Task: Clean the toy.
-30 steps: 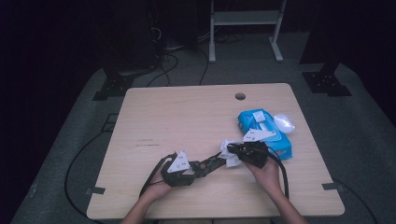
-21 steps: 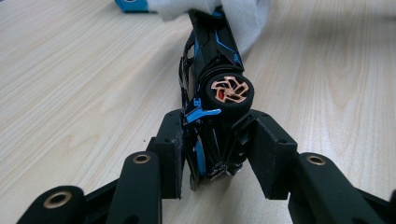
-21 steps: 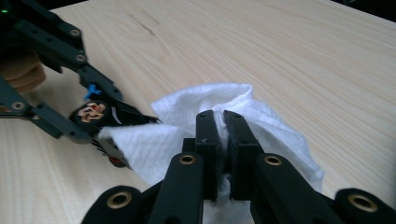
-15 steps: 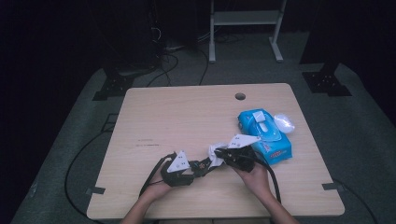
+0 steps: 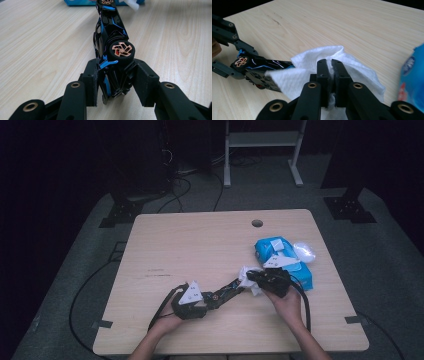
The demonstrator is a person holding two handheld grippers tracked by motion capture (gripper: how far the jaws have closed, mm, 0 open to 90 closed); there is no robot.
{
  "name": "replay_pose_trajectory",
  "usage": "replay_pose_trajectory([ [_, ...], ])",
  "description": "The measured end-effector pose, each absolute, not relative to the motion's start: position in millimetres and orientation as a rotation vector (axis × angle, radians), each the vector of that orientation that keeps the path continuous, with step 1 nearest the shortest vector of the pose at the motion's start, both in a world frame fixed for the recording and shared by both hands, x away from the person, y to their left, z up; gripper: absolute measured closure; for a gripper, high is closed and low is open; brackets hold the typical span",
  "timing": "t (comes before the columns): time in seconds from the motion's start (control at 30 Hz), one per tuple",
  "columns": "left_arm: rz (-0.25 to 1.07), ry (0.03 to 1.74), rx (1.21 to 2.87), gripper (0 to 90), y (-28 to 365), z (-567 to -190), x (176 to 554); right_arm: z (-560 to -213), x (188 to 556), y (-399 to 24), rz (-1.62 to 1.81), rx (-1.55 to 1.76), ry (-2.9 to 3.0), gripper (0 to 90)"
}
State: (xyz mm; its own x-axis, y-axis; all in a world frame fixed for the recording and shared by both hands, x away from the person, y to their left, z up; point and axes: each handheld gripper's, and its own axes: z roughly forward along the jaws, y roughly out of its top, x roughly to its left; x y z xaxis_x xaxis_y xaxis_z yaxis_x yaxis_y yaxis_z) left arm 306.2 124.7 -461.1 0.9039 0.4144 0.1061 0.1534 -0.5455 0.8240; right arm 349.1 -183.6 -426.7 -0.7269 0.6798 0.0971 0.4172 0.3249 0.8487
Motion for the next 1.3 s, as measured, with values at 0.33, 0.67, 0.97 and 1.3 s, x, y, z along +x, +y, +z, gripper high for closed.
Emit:
replay_pose_trajectory([
  [0.33, 0.363, 0.408, 2.142, 58.3, 124.2, -461.0, 306.3, -403.2, 332.3, -166.2, 1.49, 0.862, 2.332, 84.5],
  [0.67, 0.363, 0.404, 2.144, 58.3, 123.3, -461.0, 306.4, -419.1, 321.0, -88.1, 1.45, 0.656, 2.552, 84.4],
  [0.97, 0.362, 0.405, 2.145, 58.4, 123.6, -461.0, 306.4, -427.1, 332.7, -118.5, 1.345, 0.752, 2.491, 84.4],
  [1.3, 0.36, 0.403, 2.144, 58.3, 123.5, -461.0, 307.4, -420.9, 338.1, -142.9, 1.411, 0.842, 2.421, 84.4],
])
